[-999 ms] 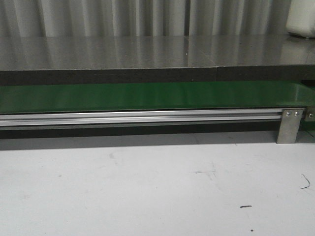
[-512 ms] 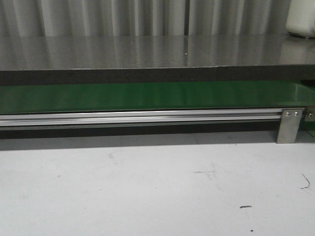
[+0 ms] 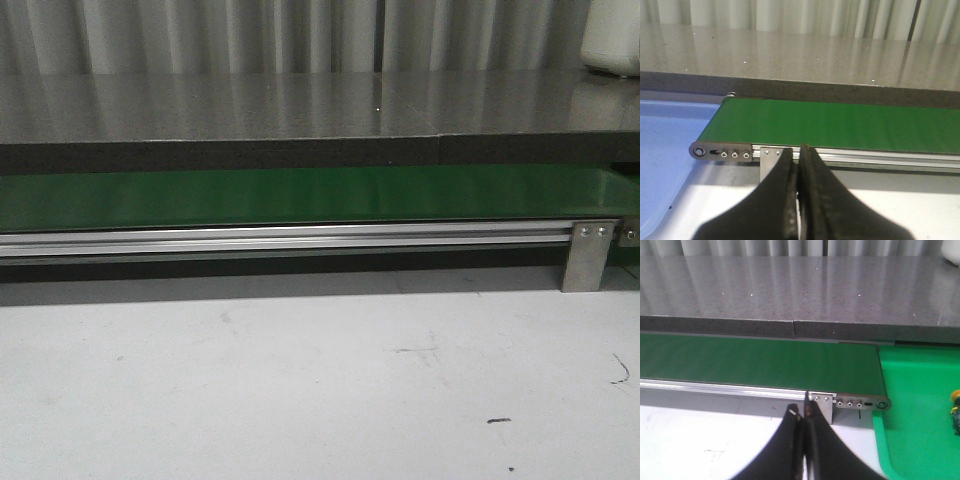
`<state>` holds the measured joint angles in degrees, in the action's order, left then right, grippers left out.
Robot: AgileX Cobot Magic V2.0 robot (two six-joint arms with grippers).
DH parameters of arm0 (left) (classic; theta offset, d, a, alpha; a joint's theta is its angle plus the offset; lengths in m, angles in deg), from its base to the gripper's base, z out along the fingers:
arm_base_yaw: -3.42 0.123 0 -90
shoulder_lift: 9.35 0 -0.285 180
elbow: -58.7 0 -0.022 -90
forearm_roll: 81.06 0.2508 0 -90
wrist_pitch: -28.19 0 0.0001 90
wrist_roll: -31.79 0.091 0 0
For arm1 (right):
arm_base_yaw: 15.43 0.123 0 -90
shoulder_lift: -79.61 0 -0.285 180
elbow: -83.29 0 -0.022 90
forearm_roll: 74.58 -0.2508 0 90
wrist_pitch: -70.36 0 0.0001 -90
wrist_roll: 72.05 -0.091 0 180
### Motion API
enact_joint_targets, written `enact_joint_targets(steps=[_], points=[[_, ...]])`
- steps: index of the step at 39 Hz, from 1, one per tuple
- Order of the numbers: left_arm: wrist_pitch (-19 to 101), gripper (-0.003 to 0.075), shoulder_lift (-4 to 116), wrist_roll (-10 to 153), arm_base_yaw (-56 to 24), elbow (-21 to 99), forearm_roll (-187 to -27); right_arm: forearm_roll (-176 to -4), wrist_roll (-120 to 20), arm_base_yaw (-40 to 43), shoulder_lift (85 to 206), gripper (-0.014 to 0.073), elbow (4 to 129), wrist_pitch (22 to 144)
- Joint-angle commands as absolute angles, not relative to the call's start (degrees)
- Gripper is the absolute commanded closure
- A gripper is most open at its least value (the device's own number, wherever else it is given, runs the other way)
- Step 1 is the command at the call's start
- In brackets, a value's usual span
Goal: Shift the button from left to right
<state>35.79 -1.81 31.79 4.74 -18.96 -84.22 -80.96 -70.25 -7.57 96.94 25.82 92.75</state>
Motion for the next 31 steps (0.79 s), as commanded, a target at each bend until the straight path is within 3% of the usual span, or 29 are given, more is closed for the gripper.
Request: enact_joint_targets(steps=[1,9,22,31], points=[[30.8,0.0741,-2.8,31.0,4.8,-20.5,-84.7,-80.3,-69.9,-7.4,97.6,0.0662,27.2,87.8],[30.8,0.0741,-2.8,31.0,4.8,-20.5,-84.7,-79.3,-69.9,-7.6,96.3,0.0662,24.4,85.9],[30.8,0.0741,-2.8,31.0,4.8,-20.5,-84.7,-79.4,-69.9,-13.6,85.8,0.0662,5.4,75.5],[30.8,0.0741,-2.8,31.0,4.8,-20.5,-84.7,-79.4,-69.9,-13.4,85.8,0.0662,5.0,78.4]])
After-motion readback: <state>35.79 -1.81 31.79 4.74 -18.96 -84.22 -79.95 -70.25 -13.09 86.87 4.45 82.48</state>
